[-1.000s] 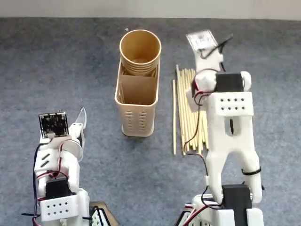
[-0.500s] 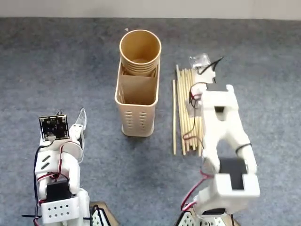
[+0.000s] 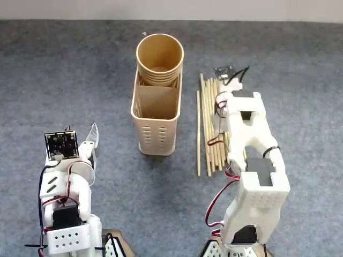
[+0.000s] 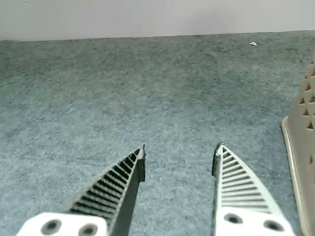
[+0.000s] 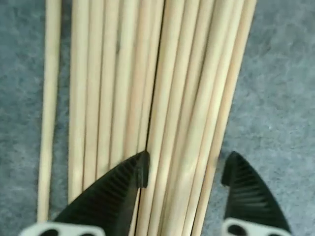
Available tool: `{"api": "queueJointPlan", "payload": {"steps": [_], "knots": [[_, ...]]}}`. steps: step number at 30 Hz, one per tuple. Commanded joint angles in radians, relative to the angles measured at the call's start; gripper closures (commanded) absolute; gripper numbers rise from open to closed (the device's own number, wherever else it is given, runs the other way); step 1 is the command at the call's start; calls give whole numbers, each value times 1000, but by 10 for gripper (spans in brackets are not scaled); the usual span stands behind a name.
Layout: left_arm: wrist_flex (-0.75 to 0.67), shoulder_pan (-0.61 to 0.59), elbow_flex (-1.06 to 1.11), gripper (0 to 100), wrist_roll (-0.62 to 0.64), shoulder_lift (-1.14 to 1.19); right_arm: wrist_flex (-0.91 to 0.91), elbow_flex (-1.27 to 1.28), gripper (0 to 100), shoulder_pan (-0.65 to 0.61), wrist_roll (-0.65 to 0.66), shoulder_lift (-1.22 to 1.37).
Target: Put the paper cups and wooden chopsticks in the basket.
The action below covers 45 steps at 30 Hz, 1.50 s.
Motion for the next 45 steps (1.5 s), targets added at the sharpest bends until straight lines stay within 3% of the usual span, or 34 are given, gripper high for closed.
{"api": "queueJointPlan", "payload": {"steps": [1, 30, 34, 45], "knots": [[5, 18, 19, 755, 6, -7, -4, -27, 868, 8, 2, -7], [5, 33, 19, 755, 6, -7, -10, -111, 876, 8, -52, -51], [5, 33, 19, 755, 6, -7, -10, -111, 943, 8, -54, -56], [5, 33, 19, 755, 6, -7, -2, -117, 992, 10, -54, -58]]}}
